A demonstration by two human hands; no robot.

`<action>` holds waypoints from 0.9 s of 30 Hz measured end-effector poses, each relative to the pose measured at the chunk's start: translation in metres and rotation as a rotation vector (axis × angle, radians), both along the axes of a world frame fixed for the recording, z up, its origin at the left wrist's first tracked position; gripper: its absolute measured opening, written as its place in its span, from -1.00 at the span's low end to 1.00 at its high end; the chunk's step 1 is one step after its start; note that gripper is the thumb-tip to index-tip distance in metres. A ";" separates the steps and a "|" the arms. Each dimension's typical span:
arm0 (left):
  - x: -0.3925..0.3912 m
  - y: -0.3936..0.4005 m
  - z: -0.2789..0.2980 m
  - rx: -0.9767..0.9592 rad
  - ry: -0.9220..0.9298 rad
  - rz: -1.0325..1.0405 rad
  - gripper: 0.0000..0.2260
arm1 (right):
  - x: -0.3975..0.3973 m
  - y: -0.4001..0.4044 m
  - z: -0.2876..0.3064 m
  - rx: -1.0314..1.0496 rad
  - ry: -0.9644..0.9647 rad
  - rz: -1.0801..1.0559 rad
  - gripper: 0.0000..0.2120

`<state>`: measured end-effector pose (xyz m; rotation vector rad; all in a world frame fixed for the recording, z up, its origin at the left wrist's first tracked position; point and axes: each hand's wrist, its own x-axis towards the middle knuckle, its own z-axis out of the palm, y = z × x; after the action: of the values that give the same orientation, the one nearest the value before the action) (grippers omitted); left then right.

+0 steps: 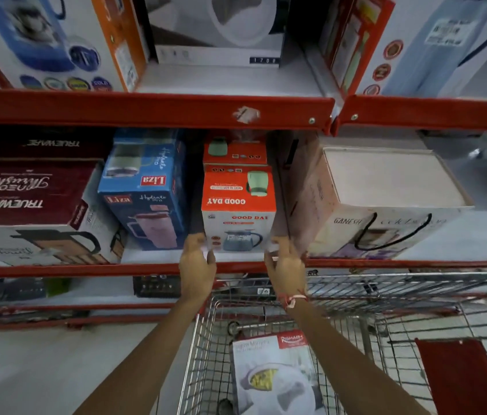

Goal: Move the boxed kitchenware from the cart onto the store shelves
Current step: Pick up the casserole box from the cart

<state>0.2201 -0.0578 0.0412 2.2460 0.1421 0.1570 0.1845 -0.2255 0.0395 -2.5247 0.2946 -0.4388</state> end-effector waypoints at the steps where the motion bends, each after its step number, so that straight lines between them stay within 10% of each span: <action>1: -0.010 -0.002 -0.005 -0.006 -0.044 0.018 -0.70 | -0.011 -0.001 -0.007 0.000 -0.048 0.014 -0.82; 7: -0.087 -0.017 -0.061 0.035 0.026 -0.108 -0.72 | -0.096 -0.019 -0.089 0.022 0.280 0.031 -0.77; 16: -0.185 -0.028 -0.177 0.011 1.078 -0.218 -0.58 | -0.179 -0.081 -0.219 0.269 1.175 -0.255 -0.15; 27: -0.183 -0.006 -0.124 -0.283 1.127 -0.162 -0.61 | -0.179 -0.080 -0.136 0.651 0.996 -0.247 -0.40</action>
<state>0.0370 -0.0638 -0.0827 1.8032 0.5310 -1.1522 0.0057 -0.3055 -0.0969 -1.8608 0.9390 0.7615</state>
